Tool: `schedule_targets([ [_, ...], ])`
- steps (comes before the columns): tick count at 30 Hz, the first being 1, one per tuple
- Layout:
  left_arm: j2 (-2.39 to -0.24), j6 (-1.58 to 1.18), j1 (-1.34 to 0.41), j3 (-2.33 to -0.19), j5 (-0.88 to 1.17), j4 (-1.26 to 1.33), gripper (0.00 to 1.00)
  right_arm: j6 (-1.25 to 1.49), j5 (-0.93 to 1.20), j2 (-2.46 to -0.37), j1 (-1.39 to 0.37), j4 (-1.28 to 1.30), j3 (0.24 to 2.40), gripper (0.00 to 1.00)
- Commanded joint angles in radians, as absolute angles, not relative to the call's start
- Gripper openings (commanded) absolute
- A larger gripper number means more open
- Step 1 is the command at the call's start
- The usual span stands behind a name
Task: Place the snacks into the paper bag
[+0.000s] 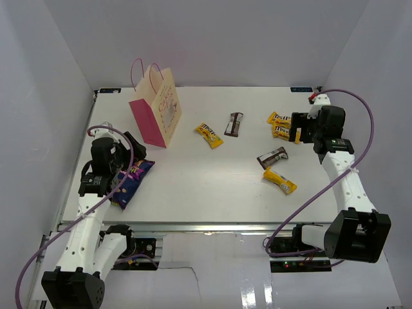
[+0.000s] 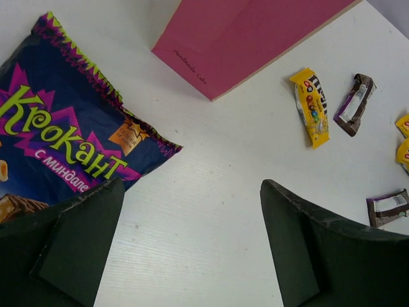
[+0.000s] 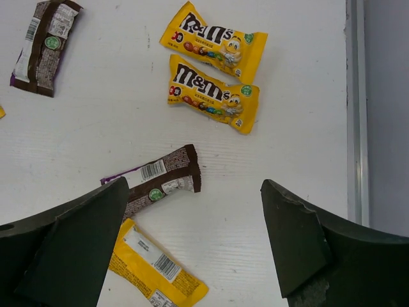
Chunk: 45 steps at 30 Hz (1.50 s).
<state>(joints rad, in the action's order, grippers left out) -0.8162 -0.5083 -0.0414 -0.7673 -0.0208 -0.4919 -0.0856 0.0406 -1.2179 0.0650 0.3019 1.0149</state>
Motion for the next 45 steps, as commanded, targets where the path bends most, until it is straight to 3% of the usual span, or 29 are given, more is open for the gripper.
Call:
schedule_targets([
  [1, -0.833, -0.581, -0.041, -0.762, 0.029, -0.534, 0.98, -0.076, 0.083, -1.203, 0.064, 0.294, 1.020, 0.90],
  [3, -0.864, -0.620, -0.041, -0.767, 0.015, -0.566, 0.98, -0.144, 0.191, -1.203, 0.064, 0.305, 1.031, 0.90],
  [8, -0.923, -0.733, -0.041, -0.814, -0.081, -0.673, 0.98, -0.630, 0.714, -1.210, 0.048, 0.527, 1.077, 0.90],
  [11, -0.956, -0.750, -0.041, -0.840, -0.115, -0.713, 0.98, -0.754, 0.793, -1.232, 0.026, 0.633, 1.101, 0.90],
  [24, -1.178, -0.773, -0.043, -0.816, -0.176, -0.686, 0.91, -0.667, 0.836, -1.330, 0.017, 0.551, 1.005, 0.90],
  [33, -1.463, -0.813, -0.072, -1.006, -0.166, -0.653, 0.93, -0.653, 0.838, -1.379, 0.005, 0.537, 0.996, 0.91],
  [39, -1.643, -0.871, -0.101, -1.132, -0.277, -0.802, 0.93, -0.661, 0.822, -1.370, 0.003, 0.537, 0.974, 0.91],
  [45, -1.733, -0.908, -0.103, -1.045, -0.337, -0.897, 0.91, -0.663, 0.815, -1.368, 0.003, 0.532, 0.974, 0.91],
])
